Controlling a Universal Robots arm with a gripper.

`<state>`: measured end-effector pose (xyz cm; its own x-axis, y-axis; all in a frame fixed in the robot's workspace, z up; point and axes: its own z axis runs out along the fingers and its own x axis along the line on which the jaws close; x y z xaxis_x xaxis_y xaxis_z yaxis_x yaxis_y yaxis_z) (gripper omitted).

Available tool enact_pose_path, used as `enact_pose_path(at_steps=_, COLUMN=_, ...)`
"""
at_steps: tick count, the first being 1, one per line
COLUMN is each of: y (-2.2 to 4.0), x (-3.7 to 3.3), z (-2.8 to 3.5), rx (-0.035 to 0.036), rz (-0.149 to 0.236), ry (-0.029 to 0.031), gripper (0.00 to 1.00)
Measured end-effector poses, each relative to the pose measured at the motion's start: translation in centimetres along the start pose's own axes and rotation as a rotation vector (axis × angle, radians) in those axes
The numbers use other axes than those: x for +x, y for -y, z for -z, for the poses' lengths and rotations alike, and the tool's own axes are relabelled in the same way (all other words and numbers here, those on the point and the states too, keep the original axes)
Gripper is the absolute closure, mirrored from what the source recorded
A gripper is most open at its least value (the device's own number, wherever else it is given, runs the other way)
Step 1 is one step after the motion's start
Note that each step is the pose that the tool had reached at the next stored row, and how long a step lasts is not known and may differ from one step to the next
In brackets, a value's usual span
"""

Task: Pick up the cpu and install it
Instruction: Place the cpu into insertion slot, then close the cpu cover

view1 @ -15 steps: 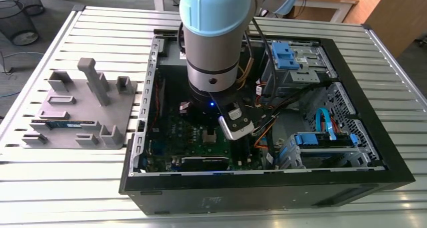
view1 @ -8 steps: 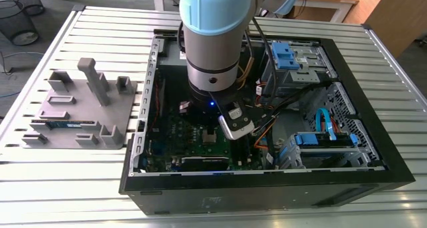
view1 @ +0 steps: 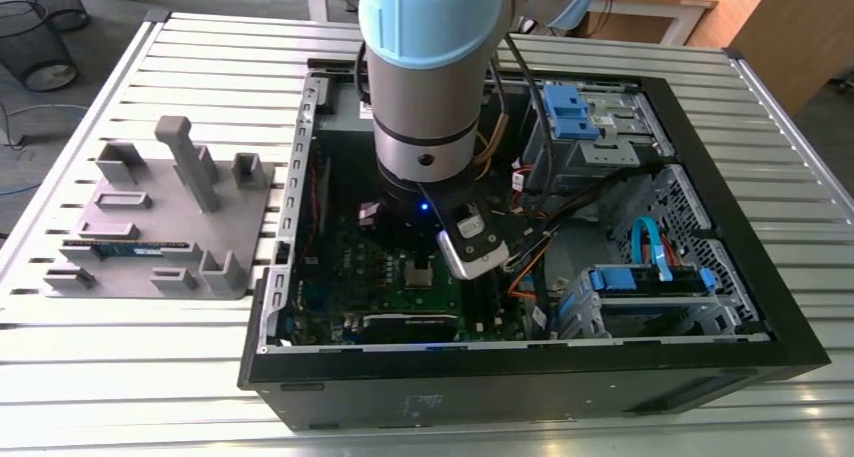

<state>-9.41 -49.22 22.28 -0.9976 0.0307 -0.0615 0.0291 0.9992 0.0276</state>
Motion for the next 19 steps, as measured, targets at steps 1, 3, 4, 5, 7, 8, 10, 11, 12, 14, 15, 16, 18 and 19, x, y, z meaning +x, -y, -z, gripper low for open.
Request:
enact_pose_path(at_steps=1, y=0.0, x=0.0, z=0.0, rx=-0.0001, rz=0.0, ry=0.0001, gripper=0.89)
enact_pose_path(at_steps=3, y=-0.01, x=-0.02, z=0.29, rx=0.0001, rz=0.0, ry=-0.0001, gripper=0.89)
enact_pose_path(at_steps=4, y=-0.01, x=-0.02, z=0.3, rx=0.0001, rz=0.0, ry=0.0, gripper=0.89)
enact_pose_path(at_steps=5, y=-0.01, x=-0.02, z=0.3, rx=0.0001, rz=0.0, ry=0.0, gripper=0.89)
enact_pose_path(at_steps=7, y=0.0, x=-0.02, z=0.38, rx=0.0005, rz=0.0, ry=-0.0003, gripper=0.89)
enact_pose_path(at_steps=8, y=-0.01, x=-0.02, z=0.42, rx=0.0003, rz=0.0, ry=-0.0002, gripper=0.89)
enact_pose_path(at_steps=10, y=-0.01, x=-0.03, z=0.48, rx=-0.0002, rz=0.0, ry=0.0, gripper=0.89)
enact_pose_path(at_steps=11, y=-0.01, x=-0.03, z=0.51, rx=-0.0002, rz=0.0, ry=0.0, gripper=0.89)
enact_pose_path(at_steps=12, y=-0.01, x=-0.03, z=0.56, rx=0.0, rz=0.0, ry=-0.0001, gripper=0.89)
enact_pose_path(at_steps=14, y=-0.02, x=-0.03, z=0.58, rx=-0.0002, rz=0.0, ry=0.0, gripper=0.89)
enact_pose_path(at_steps=15, y=-0.02, x=-0.03, z=0.59, rx=-0.0002, rz=0.0, ry=0.0, gripper=0.89)
enact_pose_path(at_steps=16, y=-0.01, x=-0.03, z=0.59, rx=-0.0002, rz=0.0, ry=0.0, gripper=0.89)
enact_pose_path(at_steps=18, y=-0.01, x=-0.03, z=0.61, rx=-0.0001, rz=0.0, ry=-0.0001, gripper=0.89)
enact_pose_path(at_steps=19, y=-0.01, x=-0.04, z=0.64, rx=0.0001, rz=0.0, ry=-0.0002, gripper=0.89)
